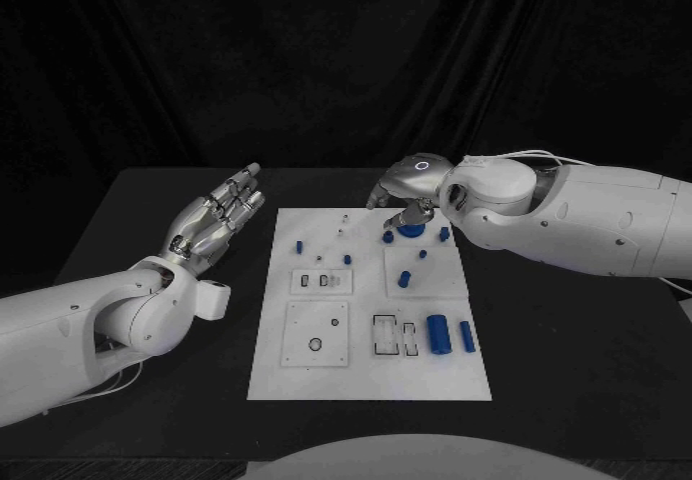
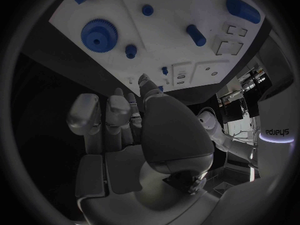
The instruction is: Assemble the parts on the task board
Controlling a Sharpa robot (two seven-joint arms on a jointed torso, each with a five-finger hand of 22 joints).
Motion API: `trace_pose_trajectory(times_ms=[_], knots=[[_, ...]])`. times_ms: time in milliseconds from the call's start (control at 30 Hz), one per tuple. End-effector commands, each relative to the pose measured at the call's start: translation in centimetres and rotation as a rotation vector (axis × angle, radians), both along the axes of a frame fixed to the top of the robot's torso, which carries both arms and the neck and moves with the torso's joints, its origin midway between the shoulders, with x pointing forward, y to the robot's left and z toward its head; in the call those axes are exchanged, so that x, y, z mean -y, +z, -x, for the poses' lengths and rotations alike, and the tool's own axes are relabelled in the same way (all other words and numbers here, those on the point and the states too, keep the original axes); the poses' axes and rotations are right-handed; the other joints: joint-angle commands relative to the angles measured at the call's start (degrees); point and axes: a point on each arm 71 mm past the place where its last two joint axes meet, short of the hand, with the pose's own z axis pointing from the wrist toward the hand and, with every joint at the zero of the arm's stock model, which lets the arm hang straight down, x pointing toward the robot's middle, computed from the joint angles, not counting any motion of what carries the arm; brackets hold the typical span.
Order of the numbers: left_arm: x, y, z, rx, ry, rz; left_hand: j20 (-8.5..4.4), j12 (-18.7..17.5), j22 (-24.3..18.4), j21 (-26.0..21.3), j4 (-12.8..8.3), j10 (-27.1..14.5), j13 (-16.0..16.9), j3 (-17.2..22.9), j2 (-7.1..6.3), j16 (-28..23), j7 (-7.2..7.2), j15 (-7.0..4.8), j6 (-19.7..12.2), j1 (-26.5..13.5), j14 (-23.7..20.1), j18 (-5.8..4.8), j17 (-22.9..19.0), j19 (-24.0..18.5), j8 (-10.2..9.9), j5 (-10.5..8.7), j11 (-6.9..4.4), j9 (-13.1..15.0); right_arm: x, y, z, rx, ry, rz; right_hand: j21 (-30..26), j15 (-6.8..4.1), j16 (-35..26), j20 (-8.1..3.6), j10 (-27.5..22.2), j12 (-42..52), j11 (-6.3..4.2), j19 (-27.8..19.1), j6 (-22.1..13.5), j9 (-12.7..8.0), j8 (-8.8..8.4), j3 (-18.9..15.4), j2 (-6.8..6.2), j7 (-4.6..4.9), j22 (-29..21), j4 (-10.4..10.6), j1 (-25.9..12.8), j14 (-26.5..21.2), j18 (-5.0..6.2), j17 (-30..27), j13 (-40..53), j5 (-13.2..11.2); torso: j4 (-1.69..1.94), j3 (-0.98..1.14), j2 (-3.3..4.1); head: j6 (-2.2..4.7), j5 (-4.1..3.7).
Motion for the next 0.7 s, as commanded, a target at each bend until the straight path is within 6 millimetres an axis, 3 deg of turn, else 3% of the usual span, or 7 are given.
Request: trace_pose_trajectory(times_ms=[33,167,200,333,433,533,700], knots=[[0.1,0.9,0.1,0.103,0.0,0.044,0.34,0.1,-0.1,-0.3,-0.2,0.1,0.1,0.0,-0.21,-0.2,0.18,0.22,0.0,-0.3,0.0,1.01,-0.1,0.0,0.4,0.3,0.44,0.1,0.1,-0.4,-0.1,0.008,0.002,0.019,0.5,0.13,0.0,0.04,0.3,-0.3,0.44,0.3,-2.9,-0.4,-0.58,0.1,0.01,-0.08,0.3,0.4,-0.6,1.0,-0.73,-0.1,-0.1,-0.2,0.71,-0.12,-0.13,-0.26,-0.38],[0.2,0.9,0.0,0.102,-0.005,0.047,0.47,0.1,-0.1,-0.3,-0.2,0.1,0.0,0.1,-0.15,-0.2,0.28,0.23,0.1,-0.2,0.0,1.0,-0.1,0.0,0.4,0.31,0.55,0.1,0.2,-1.0,-0.1,-0.008,0.004,0.028,1.0,0.45,-0.7,0.21,-0.2,-0.5,1.13,0.4,-4.9,-0.5,-0.66,0.0,-0.36,-0.15,1.0,1.0,-1.0,0.9,-0.83,-1.4,-0.3,-0.4,0.81,-0.02,0.11,0.0,-0.49],[0.3,0.9,0.0,0.102,-0.007,0.048,0.51,0.1,-0.1,-0.3,-0.2,0.1,0.0,0.2,-0.12,-0.2,0.34,0.25,0.1,-0.2,0.0,1.0,-0.1,0.0,0.4,0.3,0.58,0.1,0.2,-1.2,-0.1,-0.015,0.004,0.031,1.0,0.49,-0.7,0.25,-0.1,-0.5,1.21,0.4,-4.8,-0.5,-0.63,0.0,-0.37,-0.14,1.1,1.0,-1.0,0.9,-0.85,-1.5,-0.3,-0.4,0.85,-0.12,0.16,0.2,-0.55],[0.4,0.9,0.0,0.104,-0.011,0.05,0.64,0.0,-0.1,-0.3,-0.3,0.0,0.0,0.3,-0.04,-0.2,0.45,0.29,0.0,-0.2,0.0,0.99,-0.1,0.0,0.3,0.31,0.68,0.0,0.4,-1.7,-0.1,-0.032,0.002,0.033,1.3,0.72,-0.4,0.46,0.4,-0.3,1.41,0.5,-3.4,-0.3,-0.37,0.3,-0.19,0.12,1.5,1.2,-0.9,0.9,-0.92,-1.3,-0.2,-0.4,0.88,-0.17,0.09,0.02,-0.57],[0.5,0.9,-0.1,0.107,-0.013,0.052,0.8,-0.2,-0.1,-0.3,-0.4,-0.1,0.0,0.5,-0.02,-0.2,0.29,0.31,-0.8,-0.2,0.0,0.97,-0.1,0.0,0.2,0.31,0.44,-0.1,0.6,-2.2,-0.1,-0.046,0.001,0.025,1.7,0.78,0.3,0.65,2.6,0.1,1.3,0.3,0.5,0.0,0.11,1.0,0.36,0.63,2.3,0.8,0.4,0.9,-0.93,-0.7,-0.2,1.6,0.8,-0.24,-0.04,-0.33,-0.32],[0.6,0.8,-0.2,0.108,-0.015,0.053,0.81,-0.3,-0.1,-0.3,-0.5,-0.2,-0.1,0.5,-0.02,-0.2,0.28,0.31,-0.9,-0.2,0.0,0.97,-0.1,0.0,0.2,0.31,0.44,-0.1,0.9,-2.5,-0.2,-0.055,-0.002,0.022,1.9,0.81,0.7,0.71,3.4,-0.1,1.34,0.3,1.3,0.0,0.13,1.7,0.76,1.06,2.8,0.3,1.3,0.9,-0.99,-0.5,-0.2,4.1,0.82,-0.26,-0.1,-0.45,-0.22],[0.6,0.8,-0.3,0.108,-0.018,0.054,0.84,-0.3,-0.1,-0.3,-0.5,-0.2,-0.1,0.6,-0.01,-0.2,0.34,0.3,-1.1,-0.2,0.0,0.96,-0.1,0.0,0.1,0.31,0.52,-0.1,1.2,-2.9,-0.3,-0.067,-0.013,0.026,2.4,0.85,1.2,0.77,3.4,-0.3,1.37,0.4,1.6,0.0,0.06,2.4,1.04,1.18,3.6,-0.1,2.1,1.0,-1.13,0.0,-0.3,4.9,0.85,-0.27,-0.18,-0.74,-0.1]])
